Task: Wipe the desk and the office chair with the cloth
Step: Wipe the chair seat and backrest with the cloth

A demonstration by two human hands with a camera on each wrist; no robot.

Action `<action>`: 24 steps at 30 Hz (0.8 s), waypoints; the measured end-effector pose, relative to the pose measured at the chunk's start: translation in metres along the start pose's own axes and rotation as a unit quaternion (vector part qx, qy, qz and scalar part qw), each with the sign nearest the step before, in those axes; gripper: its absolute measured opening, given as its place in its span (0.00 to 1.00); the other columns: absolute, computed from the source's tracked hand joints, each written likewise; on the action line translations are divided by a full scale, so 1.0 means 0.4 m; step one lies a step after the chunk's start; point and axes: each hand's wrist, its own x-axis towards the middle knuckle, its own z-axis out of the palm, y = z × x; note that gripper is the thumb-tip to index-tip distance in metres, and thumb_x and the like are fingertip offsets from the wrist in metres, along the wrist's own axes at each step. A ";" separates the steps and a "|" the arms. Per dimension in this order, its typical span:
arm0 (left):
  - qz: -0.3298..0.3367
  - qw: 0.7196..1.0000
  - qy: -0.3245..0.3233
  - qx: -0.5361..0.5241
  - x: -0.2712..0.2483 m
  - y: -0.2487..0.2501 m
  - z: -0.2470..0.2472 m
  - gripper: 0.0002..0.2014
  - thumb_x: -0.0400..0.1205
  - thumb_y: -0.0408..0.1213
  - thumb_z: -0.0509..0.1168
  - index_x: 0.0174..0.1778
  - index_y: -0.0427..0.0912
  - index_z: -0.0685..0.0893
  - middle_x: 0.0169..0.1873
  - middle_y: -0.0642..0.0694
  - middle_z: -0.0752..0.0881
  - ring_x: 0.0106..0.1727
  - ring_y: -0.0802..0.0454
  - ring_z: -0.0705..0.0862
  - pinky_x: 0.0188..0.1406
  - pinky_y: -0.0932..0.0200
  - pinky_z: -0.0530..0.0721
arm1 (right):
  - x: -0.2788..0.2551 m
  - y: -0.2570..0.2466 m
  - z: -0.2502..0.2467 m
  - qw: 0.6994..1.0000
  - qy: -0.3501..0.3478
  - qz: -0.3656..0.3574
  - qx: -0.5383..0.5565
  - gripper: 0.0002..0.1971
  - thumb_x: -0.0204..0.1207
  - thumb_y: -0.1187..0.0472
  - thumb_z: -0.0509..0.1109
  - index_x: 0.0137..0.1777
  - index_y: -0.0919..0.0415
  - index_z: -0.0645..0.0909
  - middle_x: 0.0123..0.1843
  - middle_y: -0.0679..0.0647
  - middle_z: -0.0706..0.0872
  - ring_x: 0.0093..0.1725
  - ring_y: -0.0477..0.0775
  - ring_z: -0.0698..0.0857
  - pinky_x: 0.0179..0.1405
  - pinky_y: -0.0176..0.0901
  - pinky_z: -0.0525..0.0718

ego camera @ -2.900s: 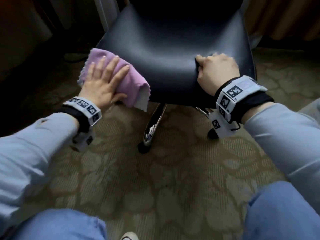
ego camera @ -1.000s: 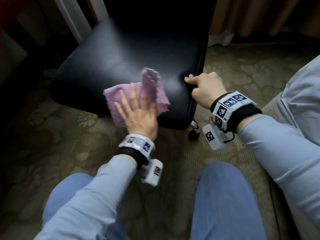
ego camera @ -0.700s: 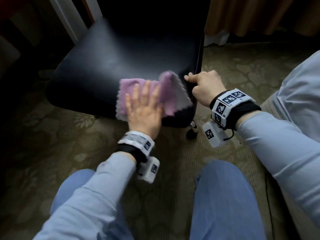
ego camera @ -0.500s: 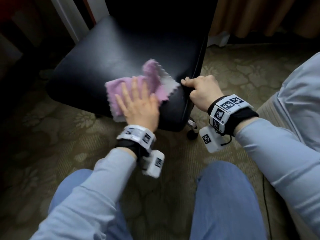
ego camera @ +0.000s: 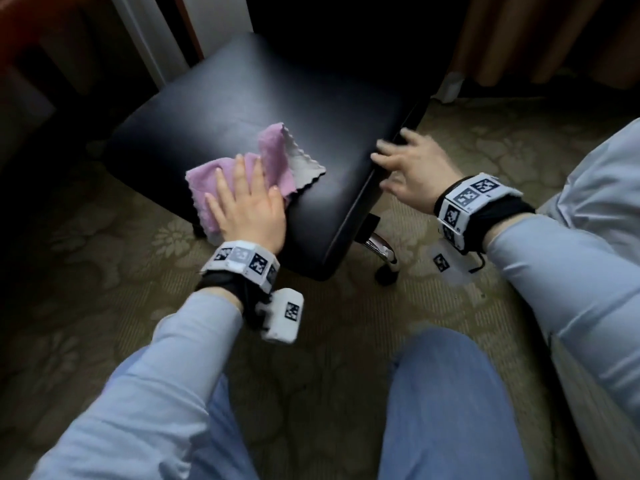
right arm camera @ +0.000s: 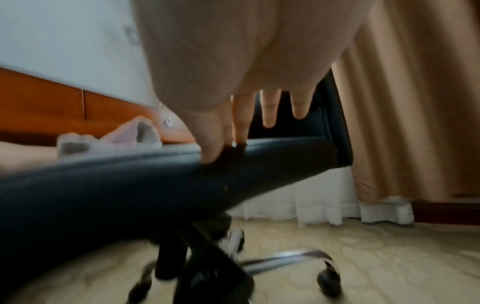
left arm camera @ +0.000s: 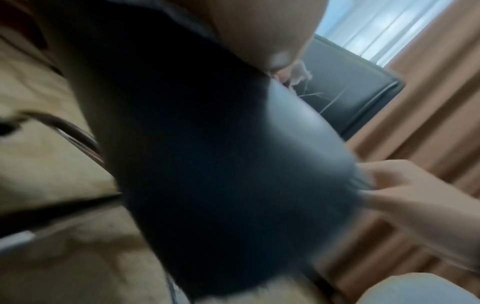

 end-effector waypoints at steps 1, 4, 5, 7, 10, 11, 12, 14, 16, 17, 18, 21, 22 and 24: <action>0.012 1.000 -0.003 0.000 -0.023 0.031 0.005 0.37 0.80 0.56 0.36 0.88 0.53 0.55 0.88 0.49 0.53 0.88 0.39 0.49 0.84 0.30 0.44 | 0.007 0.005 0.017 1.000 -0.022 -0.004 -0.015 0.29 0.78 0.57 0.73 0.79 0.56 0.73 0.82 0.53 0.71 0.83 0.64 0.63 0.82 0.59 0.59; 0.139 0.990 -0.010 0.034 -0.122 0.111 0.023 0.34 0.83 0.54 0.40 0.88 0.54 0.57 0.88 0.48 0.56 0.88 0.39 0.52 0.84 0.29 0.45 | 0.019 -0.004 0.057 1.000 0.012 -0.017 -0.007 0.26 0.76 0.58 0.74 0.75 0.60 0.79 0.78 0.56 0.76 0.80 0.65 0.69 0.80 0.61 0.65; 0.178 0.983 -0.007 0.045 -0.142 0.121 0.023 0.32 0.84 0.54 0.43 0.87 0.54 0.58 0.87 0.48 0.57 0.87 0.40 0.53 0.83 0.29 0.47 | 0.021 -0.004 0.068 0.999 0.038 -0.020 -0.003 0.24 0.75 0.60 0.73 0.72 0.61 0.81 0.77 0.57 0.78 0.78 0.66 0.72 0.78 0.61 0.67; 0.220 0.974 -0.016 0.058 -0.125 0.090 0.016 0.31 0.85 0.53 0.44 0.87 0.55 0.59 0.87 0.47 0.59 0.87 0.41 0.55 0.83 0.30 0.52 | 0.015 -0.007 0.079 0.997 0.071 -0.022 0.000 0.22 0.73 0.61 0.75 0.68 0.61 0.84 0.72 0.58 0.82 0.73 0.68 0.77 0.75 0.62 0.72; 0.146 0.987 -0.028 0.068 -0.041 -0.045 0.011 0.33 0.84 0.53 0.36 0.88 0.51 0.53 0.87 0.44 0.57 0.88 0.40 0.54 0.82 0.31 0.56 | 0.005 -0.021 0.104 0.994 0.097 -0.036 0.028 0.26 0.64 0.56 0.82 0.63 0.64 0.87 0.64 0.61 0.88 0.64 0.71 0.83 0.65 0.64 0.81; 0.108 0.991 -0.039 0.062 -0.012 -0.092 0.003 0.34 0.84 0.54 0.33 0.88 0.50 0.53 0.88 0.44 0.55 0.88 0.40 0.53 0.81 0.30 0.58 | 0.001 -0.033 0.112 0.992 0.108 -0.048 0.036 0.27 0.61 0.55 0.83 0.61 0.65 0.87 0.62 0.61 0.89 0.60 0.72 0.85 0.62 0.64 0.84; 0.079 0.995 -0.041 0.037 0.003 -0.128 -0.005 0.33 0.85 0.53 0.34 0.88 0.48 0.53 0.88 0.43 0.54 0.88 0.39 0.51 0.81 0.29 0.58 | -0.004 -0.049 0.119 0.991 0.118 -0.057 0.038 0.27 0.60 0.54 0.83 0.59 0.65 0.88 0.60 0.62 0.90 0.58 0.72 0.86 0.60 0.63 0.85; 0.030 0.999 -0.023 -0.026 -0.003 -0.140 -0.023 0.30 0.89 0.49 0.43 0.88 0.46 0.54 0.88 0.43 0.52 0.87 0.35 0.49 0.82 0.28 0.56 | -0.010 -0.089 0.129 0.991 0.118 -0.057 0.038 0.27 0.62 0.52 0.83 0.59 0.65 0.87 0.61 0.61 0.89 0.59 0.72 0.84 0.62 0.60 0.84; 0.003 0.999 -0.009 -0.035 -0.039 -0.083 -0.030 0.29 0.89 0.49 0.46 0.88 0.49 0.54 0.88 0.47 0.51 0.88 0.36 0.47 0.83 0.28 0.50 | -0.018 -0.125 0.138 0.989 0.125 -0.054 0.054 0.25 0.64 0.53 0.82 0.60 0.65 0.87 0.62 0.60 0.88 0.60 0.70 0.83 0.63 0.57 0.83; 0.031 0.999 0.000 -0.009 -0.063 -0.042 -0.029 0.31 0.87 0.50 0.45 0.88 0.52 0.55 0.88 0.49 0.52 0.88 0.38 0.48 0.83 0.28 0.48 | -0.021 -0.139 0.142 0.987 0.138 -0.060 0.062 0.23 0.64 0.56 0.82 0.58 0.65 0.87 0.60 0.59 0.89 0.59 0.70 0.83 0.60 0.56 0.85; 0.087 0.996 0.012 0.028 -0.086 -0.004 -0.017 0.32 0.84 0.51 0.46 0.88 0.53 0.57 0.88 0.49 0.55 0.88 0.40 0.50 0.83 0.28 0.48 | -0.023 -0.148 0.144 0.983 0.156 -0.066 0.074 0.19 0.62 0.60 0.81 0.54 0.65 0.89 0.56 0.58 0.91 0.56 0.69 0.84 0.55 0.54 0.87; 0.211 0.969 0.021 0.128 -0.124 0.051 0.020 0.40 0.78 0.47 0.59 0.88 0.50 0.55 0.88 0.47 0.56 0.88 0.43 0.52 0.83 0.30 0.51 | -0.037 -0.156 0.149 0.977 0.163 -0.074 0.118 0.06 0.61 0.67 0.75 0.38 0.64 0.89 0.40 0.56 0.91 0.52 0.65 0.84 0.45 0.51 0.89; 0.213 0.967 0.022 0.141 -0.117 0.047 0.020 0.42 0.77 0.46 0.61 0.89 0.50 0.53 0.88 0.48 0.55 0.88 0.44 0.52 0.83 0.32 0.52 | -0.041 -0.155 0.147 0.978 0.148 -0.081 0.126 0.05 0.62 0.67 0.74 0.38 0.64 0.89 0.40 0.55 0.91 0.53 0.64 0.84 0.47 0.50 0.88; 0.216 0.965 0.031 0.145 -0.105 0.019 0.016 0.41 0.78 0.46 0.59 0.88 0.53 0.52 0.88 0.49 0.56 0.87 0.44 0.54 0.83 0.35 0.53 | -0.049 -0.158 0.142 0.978 0.120 -0.106 0.132 0.11 0.61 0.69 0.76 0.45 0.64 0.89 0.49 0.55 0.91 0.58 0.64 0.83 0.58 0.47 0.84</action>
